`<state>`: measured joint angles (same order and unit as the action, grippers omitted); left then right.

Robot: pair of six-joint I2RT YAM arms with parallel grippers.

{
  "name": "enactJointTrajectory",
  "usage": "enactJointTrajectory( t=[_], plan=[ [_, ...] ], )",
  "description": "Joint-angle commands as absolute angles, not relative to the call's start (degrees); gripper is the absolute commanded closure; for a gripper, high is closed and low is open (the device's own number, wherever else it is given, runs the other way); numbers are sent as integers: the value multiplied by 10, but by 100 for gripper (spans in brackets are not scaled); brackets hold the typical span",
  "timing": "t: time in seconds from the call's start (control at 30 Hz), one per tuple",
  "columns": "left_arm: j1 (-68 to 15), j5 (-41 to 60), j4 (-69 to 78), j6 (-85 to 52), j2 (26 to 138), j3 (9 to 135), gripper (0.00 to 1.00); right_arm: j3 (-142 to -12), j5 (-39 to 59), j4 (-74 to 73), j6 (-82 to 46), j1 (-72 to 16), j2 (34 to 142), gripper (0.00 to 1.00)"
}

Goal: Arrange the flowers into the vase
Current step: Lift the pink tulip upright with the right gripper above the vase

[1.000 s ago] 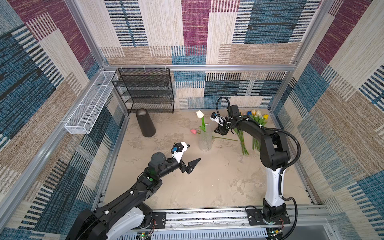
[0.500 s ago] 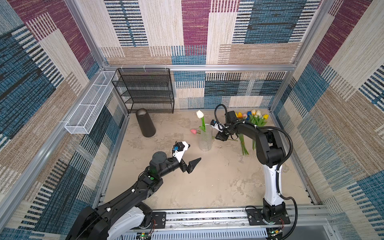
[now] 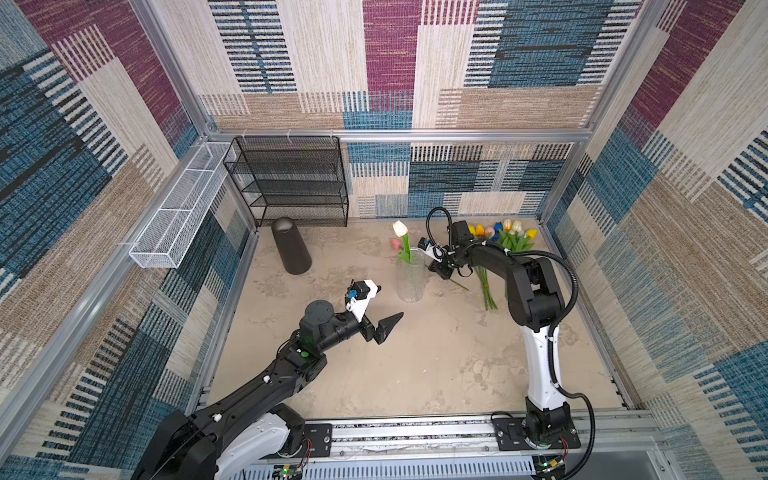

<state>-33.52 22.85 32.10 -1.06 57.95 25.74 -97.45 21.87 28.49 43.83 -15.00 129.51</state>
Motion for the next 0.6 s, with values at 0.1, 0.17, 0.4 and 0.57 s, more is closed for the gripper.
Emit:
enactJointTrajectory(
  t=[0.1,0.17,0.4,0.57],
  plan=[
    [-335,219,330,0,565,252,1,-936,319,231,372,-128,1202,100],
    [-334,212,330,-2,555,247,1,-897,325,183,339,-122,1152,100],
    [-335,149,381,-15,520,207,1,-706,392,-97,152,-115,916,100],
    [-335,117,460,-31,532,180,1,-543,452,-468,-76,-118,802,100]
  ],
)
